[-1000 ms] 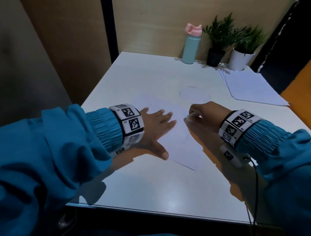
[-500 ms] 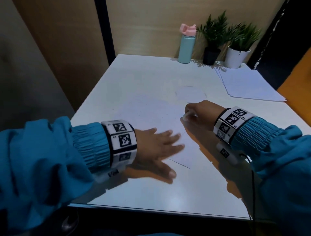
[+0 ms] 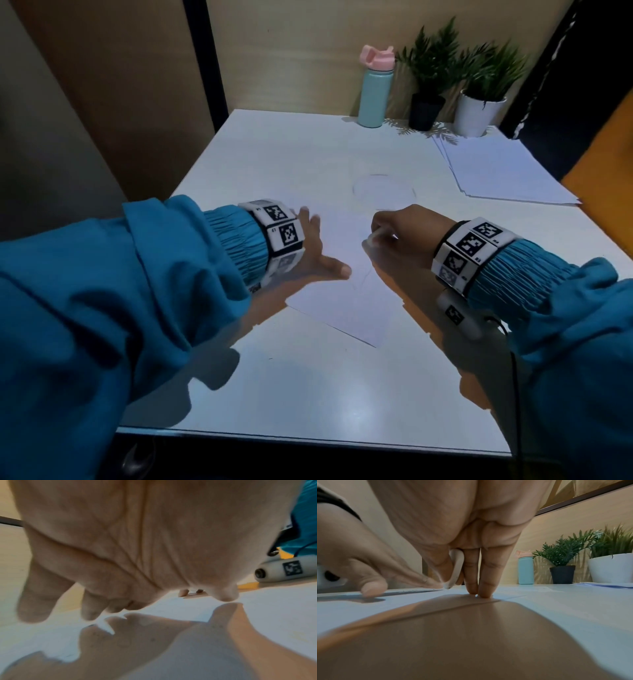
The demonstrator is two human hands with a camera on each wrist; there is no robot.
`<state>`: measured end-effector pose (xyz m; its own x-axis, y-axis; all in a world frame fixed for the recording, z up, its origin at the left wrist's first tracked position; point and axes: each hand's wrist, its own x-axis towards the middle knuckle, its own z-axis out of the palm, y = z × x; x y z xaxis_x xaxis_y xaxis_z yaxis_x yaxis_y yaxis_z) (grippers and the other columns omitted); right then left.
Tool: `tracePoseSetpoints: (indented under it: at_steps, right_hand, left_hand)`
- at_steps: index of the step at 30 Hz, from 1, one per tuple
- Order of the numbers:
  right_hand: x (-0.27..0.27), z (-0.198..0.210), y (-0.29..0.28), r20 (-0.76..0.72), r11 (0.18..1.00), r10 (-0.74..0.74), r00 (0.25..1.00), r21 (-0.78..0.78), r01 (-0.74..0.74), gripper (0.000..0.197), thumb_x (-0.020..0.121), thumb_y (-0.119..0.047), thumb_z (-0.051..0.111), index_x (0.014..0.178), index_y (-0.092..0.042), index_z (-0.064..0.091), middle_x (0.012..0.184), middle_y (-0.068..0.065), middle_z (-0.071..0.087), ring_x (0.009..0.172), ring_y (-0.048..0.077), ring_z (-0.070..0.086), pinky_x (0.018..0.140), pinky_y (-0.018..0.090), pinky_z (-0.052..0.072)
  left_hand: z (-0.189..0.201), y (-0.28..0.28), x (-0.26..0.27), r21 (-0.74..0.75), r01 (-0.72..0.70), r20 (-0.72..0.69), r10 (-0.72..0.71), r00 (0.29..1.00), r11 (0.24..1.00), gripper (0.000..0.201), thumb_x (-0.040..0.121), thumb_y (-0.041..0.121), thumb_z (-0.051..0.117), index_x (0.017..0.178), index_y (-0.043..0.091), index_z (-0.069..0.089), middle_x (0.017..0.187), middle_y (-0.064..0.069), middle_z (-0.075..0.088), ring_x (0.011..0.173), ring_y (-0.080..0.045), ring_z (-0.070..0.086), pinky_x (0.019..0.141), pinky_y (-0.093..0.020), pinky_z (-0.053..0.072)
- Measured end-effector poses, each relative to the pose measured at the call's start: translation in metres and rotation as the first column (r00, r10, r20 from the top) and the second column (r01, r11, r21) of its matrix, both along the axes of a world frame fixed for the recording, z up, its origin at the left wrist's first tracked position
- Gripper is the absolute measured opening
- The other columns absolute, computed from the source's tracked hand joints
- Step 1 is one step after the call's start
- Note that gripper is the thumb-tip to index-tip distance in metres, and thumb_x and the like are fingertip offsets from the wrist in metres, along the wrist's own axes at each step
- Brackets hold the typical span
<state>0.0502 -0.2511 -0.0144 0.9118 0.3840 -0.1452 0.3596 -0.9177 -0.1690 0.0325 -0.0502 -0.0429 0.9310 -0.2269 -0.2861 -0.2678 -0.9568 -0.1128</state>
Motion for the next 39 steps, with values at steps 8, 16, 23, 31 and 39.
tracePoseSetpoints:
  at_steps: [8, 16, 23, 31, 39]
  right_hand:
    - [0.006, -0.002, -0.006, 0.032, 0.999, 0.048, 0.998, 0.004, -0.048, 0.021, 0.094, -0.026, 0.044, 0.108, -0.019, 0.059, 0.089, 0.001, 0.056, 0.083, 0.023, 0.051, 0.072, 0.028, 0.037]
    - [0.011, -0.007, -0.011, 0.075, 0.997, 0.08, 0.994, 0.004, -0.08, 0.021, 0.094, -0.028, 0.049, 0.108, -0.019, 0.06, 0.1, 0.007, 0.069, 0.081, 0.022, 0.054, 0.07, 0.028, 0.039]
    - [0.014, -0.002, -0.014, 0.071, 0.998, 0.067, 0.995, 0.013, -0.068, 0.022, 0.094, -0.027, 0.05, 0.111, -0.017, 0.061, 0.101, 0.003, 0.067, 0.095, 0.025, 0.062, 0.074, 0.028, 0.041]
    - [0.017, 0.006, -0.03, 0.193, 0.991, 0.031, 0.981, 0.124, -0.056, 0.02, 0.088, -0.036, 0.064, 0.092, -0.017, 0.07, 0.09, -0.003, 0.059, 0.081, 0.017, 0.057, 0.071, 0.024, 0.035]
    - [0.005, 0.008, 0.0, 0.061, 0.973, 0.227, 0.972, 0.023, -0.229, 0.021, 0.089, -0.039, 0.061, 0.099, -0.024, 0.07, 0.088, -0.012, 0.06, 0.084, 0.011, 0.056, 0.07, 0.021, 0.038]
  left_hand:
    - [-0.006, -0.011, 0.016, 0.057, 0.045, -0.017, -0.044, 0.999, 0.997, 0.128, 0.067, 0.097, 0.029, 0.157, 0.011, 0.003, 0.165, -0.009, -0.001, 0.151, -0.031, 0.006, 0.118, -0.05, 0.009]
    - [0.008, -0.016, 0.023, 0.047, 0.169, -0.1, -0.163, 0.982, 0.985, 0.11, 0.076, 0.088, 0.04, 0.158, 0.027, -0.002, 0.165, 0.0, -0.004, 0.151, -0.028, 0.003, 0.118, -0.046, 0.007]
    - [0.009, -0.013, 0.027, 0.02, 0.317, -0.107, -0.313, 0.944, 0.948, 0.118, 0.067, 0.094, 0.029, 0.156, 0.028, -0.012, 0.164, 0.003, -0.015, 0.151, -0.026, -0.009, 0.119, -0.052, 0.005]
    - [0.005, 0.007, 0.002, 0.049, 0.305, -0.149, -0.295, 0.944, 0.951, 0.122, 0.065, 0.095, 0.04, 0.155, 0.031, -0.012, 0.164, 0.005, -0.014, 0.152, -0.028, -0.005, 0.116, -0.054, 0.015]
    - [0.021, -0.006, -0.012, -0.057, 0.312, -0.106, -0.316, 0.943, 0.949, 0.119, 0.067, 0.09, 0.048, 0.154, 0.036, -0.013, 0.164, 0.006, -0.012, 0.151, -0.024, -0.008, 0.119, -0.044, 0.003]
